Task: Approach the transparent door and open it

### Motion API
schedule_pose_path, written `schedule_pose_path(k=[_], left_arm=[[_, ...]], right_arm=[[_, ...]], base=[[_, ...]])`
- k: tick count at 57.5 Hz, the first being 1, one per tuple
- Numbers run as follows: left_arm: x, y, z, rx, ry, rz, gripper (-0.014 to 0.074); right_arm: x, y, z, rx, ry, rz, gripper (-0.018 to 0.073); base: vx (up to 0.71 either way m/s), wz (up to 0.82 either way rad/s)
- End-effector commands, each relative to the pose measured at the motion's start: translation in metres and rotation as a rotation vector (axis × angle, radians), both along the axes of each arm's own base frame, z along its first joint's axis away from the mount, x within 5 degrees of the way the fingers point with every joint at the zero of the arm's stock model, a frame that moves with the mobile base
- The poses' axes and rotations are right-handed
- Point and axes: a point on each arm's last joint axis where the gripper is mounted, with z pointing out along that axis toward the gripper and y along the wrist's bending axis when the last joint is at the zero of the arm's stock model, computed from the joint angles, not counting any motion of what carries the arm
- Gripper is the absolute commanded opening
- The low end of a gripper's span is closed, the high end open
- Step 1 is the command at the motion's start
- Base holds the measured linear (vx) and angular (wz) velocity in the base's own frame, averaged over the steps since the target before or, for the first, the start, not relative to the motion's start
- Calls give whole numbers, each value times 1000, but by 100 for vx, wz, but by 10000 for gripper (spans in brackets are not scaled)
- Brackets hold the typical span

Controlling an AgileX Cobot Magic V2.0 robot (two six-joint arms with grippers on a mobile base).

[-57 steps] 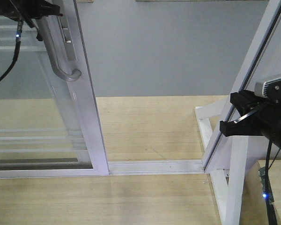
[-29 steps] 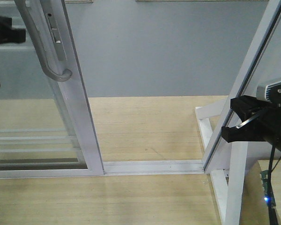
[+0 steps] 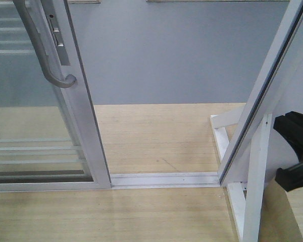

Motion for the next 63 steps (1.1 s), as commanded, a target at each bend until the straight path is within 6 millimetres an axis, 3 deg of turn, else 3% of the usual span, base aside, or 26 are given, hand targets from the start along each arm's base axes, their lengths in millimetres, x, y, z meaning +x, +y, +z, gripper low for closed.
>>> schedule_pose_path(k=[1,16,50,54,63], left_arm=[[-15,1,7,-85,-131,0,0],[-43,4,4,-173,-275,-2,0],[-44,5,3,-116,-286,-8,0],[-44,6,-5,-84,-295,-6,0],[-47,7,-50,-88,-314,1,0]], right_arm=[[-7,-4,19,21,-121,-14,0],[-13,-6,22,-9,-160,-10,0],[-13,-6,22,-8,-161,-10,0],[-13,-6,22,-8,-161,-10,0],[-13,-6,22,-8,-161,-10,0]], base=[[0,0],[0,0],[0,0],[0,0],[0,0]])
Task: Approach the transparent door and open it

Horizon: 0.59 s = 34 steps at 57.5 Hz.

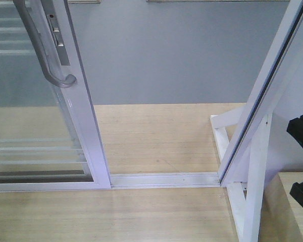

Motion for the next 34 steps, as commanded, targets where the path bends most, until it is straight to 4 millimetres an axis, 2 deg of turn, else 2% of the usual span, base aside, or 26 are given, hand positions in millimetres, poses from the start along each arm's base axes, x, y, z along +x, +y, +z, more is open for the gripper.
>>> schedule_pose_path(k=[1,8,13,34], left_arm=[[0,1,-11,-23,-117,8,0],[-4,2,-43,-39,-185,16,0],[-9,3,-43,16,-177,6,0],[-8,3,-45,19,-149,6,0]], right_arm=[[2,-2,16,23,-96,-22,0],[2,-2,16,23,-96,-22,0],[2,-2,16,23,-96,-22,0],[2,-1,16,22,-93,-22,0]], base=[[0,0],[0,0],[0,0],[0,0]])
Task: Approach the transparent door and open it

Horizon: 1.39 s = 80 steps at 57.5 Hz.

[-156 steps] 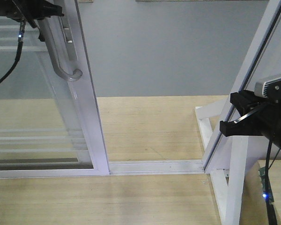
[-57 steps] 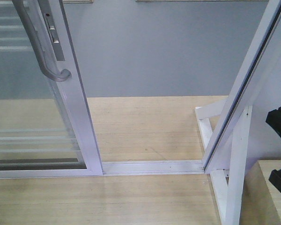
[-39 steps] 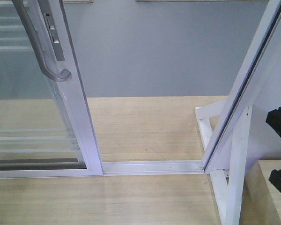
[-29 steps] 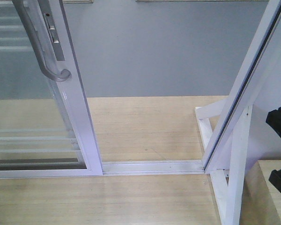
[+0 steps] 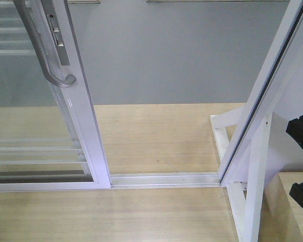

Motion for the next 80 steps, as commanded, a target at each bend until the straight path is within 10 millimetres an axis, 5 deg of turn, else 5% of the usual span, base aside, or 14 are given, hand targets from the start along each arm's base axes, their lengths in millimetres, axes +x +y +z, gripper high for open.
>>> schedule_pose_path(k=[1,36,45,56,80], left_arm=[[1,0,0,-11,-65,2,0],[1,0,0,-11,-65,2,0],[1,0,0,-11,-65,2,0],[1,0,0,-11,-65,2,0],[1,0,0,-10,-65,2,0]], right_arm=[[2,-1,16,23,-96,-22,0],[-7,-7,13,-29,-166,-45,0],[-25,-15,-20,35,-301,-71,0],[-34,-18,-91,118,-290,-77,0],[-36,-18,-106,59,-150,-75,0]], base=[[0,0],[0,0],[0,0],[0,0],[0,0]])
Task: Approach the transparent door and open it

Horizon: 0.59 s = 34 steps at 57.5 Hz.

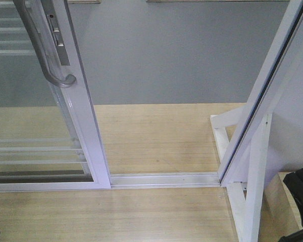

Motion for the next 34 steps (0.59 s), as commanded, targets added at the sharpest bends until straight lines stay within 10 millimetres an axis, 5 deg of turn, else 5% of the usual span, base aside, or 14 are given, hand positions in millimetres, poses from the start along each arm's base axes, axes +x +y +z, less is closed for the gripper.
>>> schedule_pose_path(k=[1,34], left_arm=[[1,0,0,-14,-66,1,0],[1,0,0,-14,-66,1,0]], right_arm=[[0,-1,3,17,-74,-7,0],[0,-1,3,-35,-90,-14,0]], base=[[0,0],[0,0]])
